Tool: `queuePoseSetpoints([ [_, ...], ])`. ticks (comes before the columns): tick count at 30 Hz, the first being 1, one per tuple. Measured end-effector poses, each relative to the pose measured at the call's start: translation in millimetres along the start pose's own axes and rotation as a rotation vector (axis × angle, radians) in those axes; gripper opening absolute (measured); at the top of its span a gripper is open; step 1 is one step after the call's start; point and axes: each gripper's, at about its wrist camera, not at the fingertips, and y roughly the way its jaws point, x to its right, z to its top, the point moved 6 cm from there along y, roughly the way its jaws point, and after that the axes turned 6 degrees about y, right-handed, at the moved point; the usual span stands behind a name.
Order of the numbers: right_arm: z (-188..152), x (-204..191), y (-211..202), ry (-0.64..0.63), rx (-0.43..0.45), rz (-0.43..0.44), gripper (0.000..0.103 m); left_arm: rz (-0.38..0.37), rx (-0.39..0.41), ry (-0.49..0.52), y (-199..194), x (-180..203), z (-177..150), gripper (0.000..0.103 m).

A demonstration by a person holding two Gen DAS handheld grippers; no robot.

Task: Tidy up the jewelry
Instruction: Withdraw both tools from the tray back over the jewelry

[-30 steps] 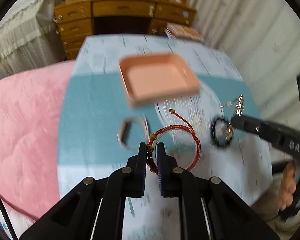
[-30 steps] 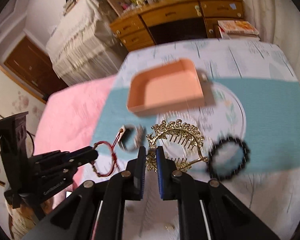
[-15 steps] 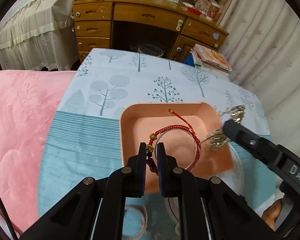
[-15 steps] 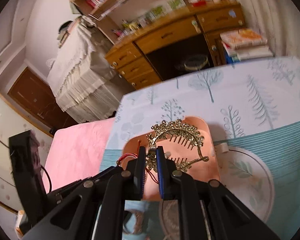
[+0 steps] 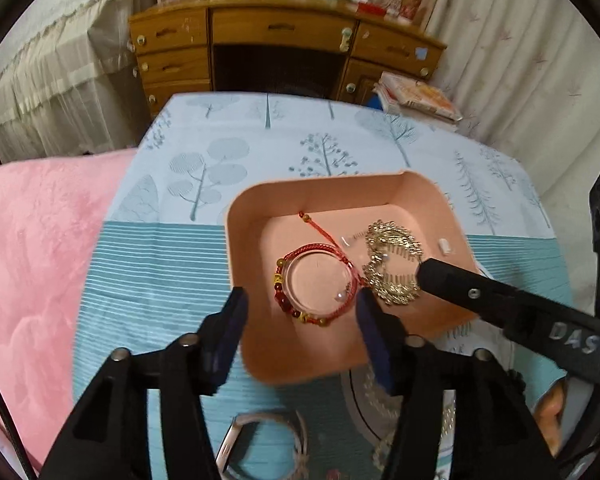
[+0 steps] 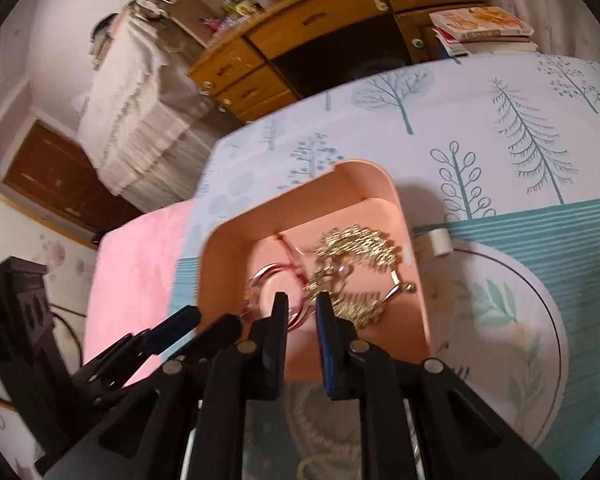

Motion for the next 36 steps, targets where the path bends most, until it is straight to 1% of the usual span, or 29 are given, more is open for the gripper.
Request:
queuePoseSetpoints([
  [2, -6.9, -6.7, -21.8, -0.023, 0.038, 0.014, 0.017, 0.035, 0.035, 0.005, -17.8, -1.2, -4.4, 0.065],
  [3, -10.1, -9.1, -31.7, -0.033, 0.058, 0.006, 0.021, 0.03, 0.047, 0.008, -27.0, -1.2, -7.0, 0.065],
  [6, -21.4, -10.8, -63.2, -0.055, 0.134, -0.039, 0.03, 0.008, 0.069, 0.006, -50.6, -0.9, -13.5, 0.065],
  [11, -44.9, -5.4, -104.1, -0.089, 0.194, -0.108, 0.032, -0.042, 0.122, 0.039, -97.2, 6.3, -30.6, 0.065],
  [13, -54.6, 1.1, -120.9, -0.084, 0.214, -0.147, 0.035, -0.069, 0.127, 0.038, -112.5, 9.4, -38.4, 0.065],
  [14, -58.3, 1.9, -126.9, -0.084, 0.218, -0.152, 0.04, -0.083, 0.128, 0.035, -119.1, 11.2, -42.2, 0.065],
  [15, -63.7, 3.1, -134.7, -0.09, 0.22, -0.157, 0.042, -0.1, 0.13, 0.032, -127.2, 13.5, -46.6, 0.065],
  [19, -84.4, 1.4, -163.7, -0.144, 0.259, -0.202, 0.042, -0.132, 0.168, 0.032, -154.1, 22.4, -59.8, 0.066],
  [20, -90.8, 0.4, -169.3, -0.156, 0.269, -0.207, 0.042, -0.141, 0.179, 0.033, -159.9, 24.4, -63.2, 0.071],
  [21, -95.6, -1.4, -174.7, -0.168, 0.279, -0.213, 0.042, -0.149, 0.19, 0.035, -165.7, 26.9, -67.6, 0.08],
  [23, -108.1, -2.9, -185.5, -0.189, 0.295, -0.221, 0.042, -0.156, 0.222, 0.035, -177.7, 29.6, -77.2, 0.084],
  [26, -126.6, -5.1, -194.5, -0.203, 0.298, -0.195, 0.042, -0.152, 0.245, 0.037, -188.6, 32.1, -91.8, 0.084],
  [29, -143.9, -7.6, -196.7, -0.222, 0.292, -0.175, 0.042, -0.175, 0.229, 0.022, -188.2, 32.0, -106.7, 0.084],
  [31, -155.7, -10.6, -196.8, -0.248, 0.287, -0.171, 0.042, -0.176, 0.215, 0.015, -185.4, 31.6, -116.1, 0.084],
  [36, -179.8, -10.8, -189.5, -0.302, 0.271, -0.173, 0.042, -0.124, 0.179, 0.051, -176.4, 33.7, -153.9, 0.084],
])
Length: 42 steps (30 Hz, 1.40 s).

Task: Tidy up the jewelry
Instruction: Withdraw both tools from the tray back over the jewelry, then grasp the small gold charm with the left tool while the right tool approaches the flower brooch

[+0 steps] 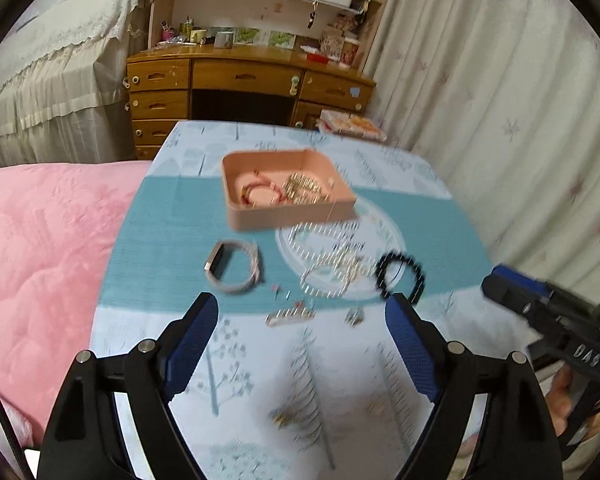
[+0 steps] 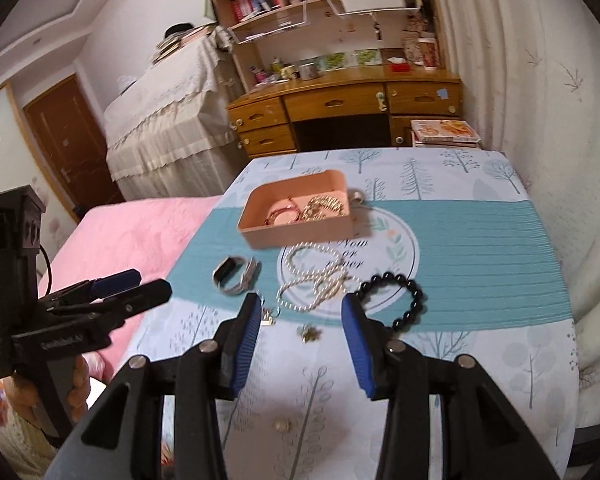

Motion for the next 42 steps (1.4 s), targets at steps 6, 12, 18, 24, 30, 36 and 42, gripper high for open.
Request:
queuePoseSetpoints([
  [6, -29.0, 11.6, 13.1, -0.014, -0.026, -0.037, 0.042, 0.044, -0.079, -0.004, 14.3, -7.7, -48.4, 0.084],
  [12, -57.9, 24.5, 32.8, -0.03, -0.058, -0.114, 0.042, 0.016, -0.16, -0.083, 28.8, -13.8, -86.4, 0.084],
  [18, -75.8, 26.1, 44.7, -0.075, -0.08, -0.114, 0.042, 0.04, -0.233, -0.172, 48.2, -14.5, -105.8, 0.055],
  [24, -84.5, 29.1, 53.1, -0.112, -0.105, -0.111, 0.042, 0.081, -0.27, -0.236, 61.0, -10.6, -118.1, 0.044],
  [30, -90.3, 32.7, 55.9, -0.139, -0.113, -0.089, 0.042, 0.109, -0.285, -0.254, 66.5, -4.6, -120.3, 0.031],
  [36, -95.7, 26.9, 56.2, -0.179, -0.122, -0.033, 0.042, 0.104, -0.287, -0.235, 70.2, 5.9, -116.1, 0.029],
  [42, -101.0, 14.0, 54.4, -0.237, -0.118, 0.002, 0.042, 0.101, -0.294, -0.203, 76.3, 13.3, -113.9, 0.029],
])
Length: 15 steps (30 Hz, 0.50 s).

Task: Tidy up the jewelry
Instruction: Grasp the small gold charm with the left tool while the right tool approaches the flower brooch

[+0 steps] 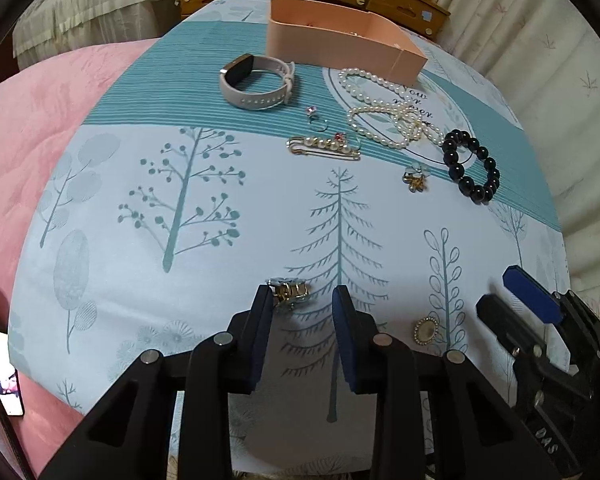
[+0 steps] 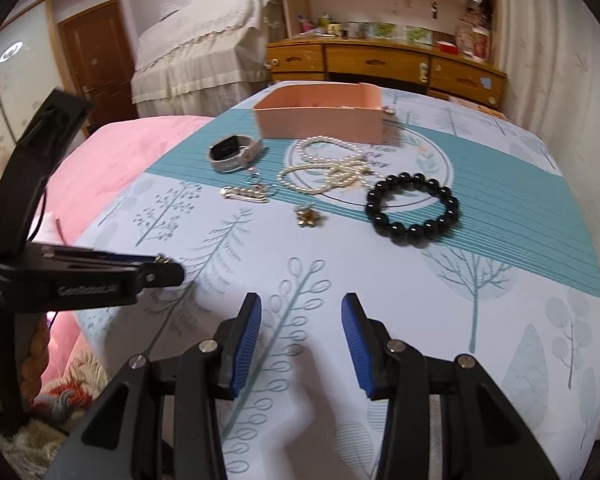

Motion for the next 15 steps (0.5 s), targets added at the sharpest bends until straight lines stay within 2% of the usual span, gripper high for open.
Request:
queuePoseSetpoints([
  [4, 0.7, -1.6, 0.1, 0.002, 0.001, -0.003, 0.042, -0.006, 0.018, 0.013, 0.5, 0.1, 2.5, 0.028],
  [6, 0.5, -2.1, 0.4, 0.005, -0.002, 0.0, 0.042, -0.008, 0.024, 0.015, 0.7, -1.7, 2.9, 0.018],
  [15, 2.0, -4.2, 4.1, 0.011, -0.014, 0.004, 0.042, -0.062, 0.047, 0.004, 0.3, -6.7, 4.3, 0.018],
])
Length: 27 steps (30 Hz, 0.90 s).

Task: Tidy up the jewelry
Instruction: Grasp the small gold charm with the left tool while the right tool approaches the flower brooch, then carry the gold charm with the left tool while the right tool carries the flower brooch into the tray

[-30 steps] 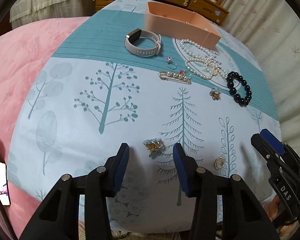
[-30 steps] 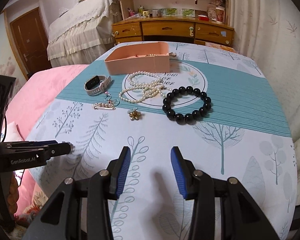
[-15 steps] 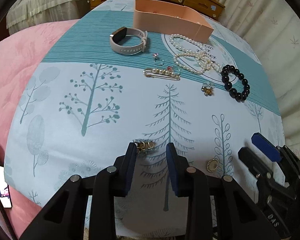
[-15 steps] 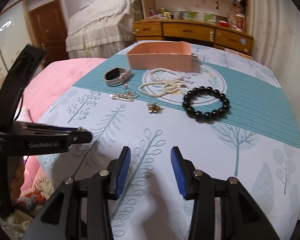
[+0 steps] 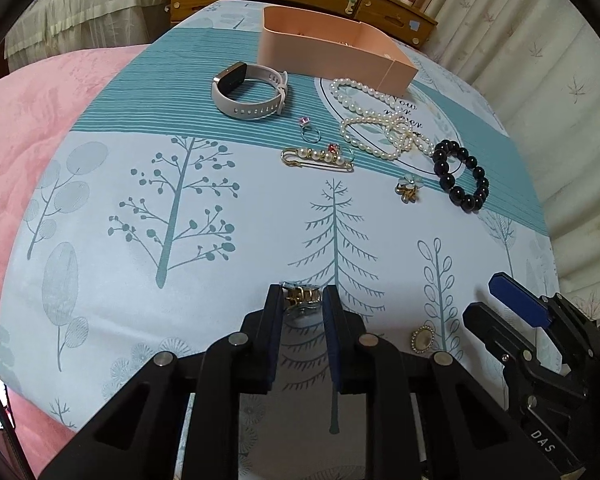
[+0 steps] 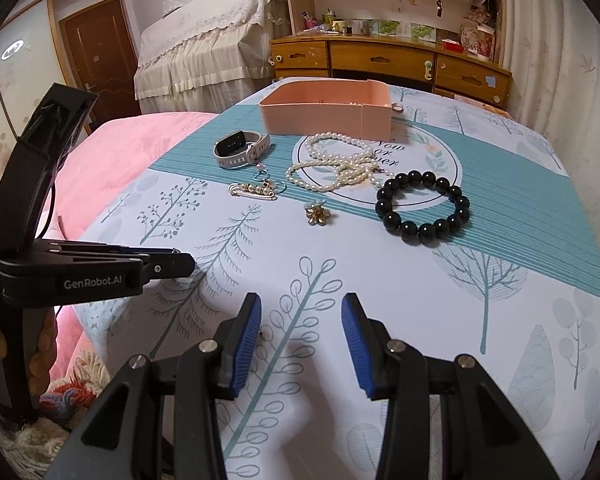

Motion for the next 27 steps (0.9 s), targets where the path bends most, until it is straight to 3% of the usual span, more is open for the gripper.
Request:
queuePoseSetpoints([
  [7, 23.6, 2.1, 17.8, 0.02, -0.037, 0.028, 0.042, -0.018, 0.062, 0.031, -11.2, -0.7, 10.4, 0.018],
  [16, 55.4, 0.2, 53.1, -0.031, -0.056, -0.018, 0.042, -0.016, 0.12, 0.059, -22.5, -12.6, 24.4, 0.018],
  [25, 63.4, -2.0, 78.4, -0.106, -0.095, -0.072, 0.042, -0.038, 0.118, 0.047, -20.0, -26.4, 26.0, 0.018],
  [27, 62.2, -2.7, 82.5, -0.12, -0.108, -0.069, 0.037, -0.041, 0.118, 0.048, -19.9, -28.1, 25.9, 0.018],
])
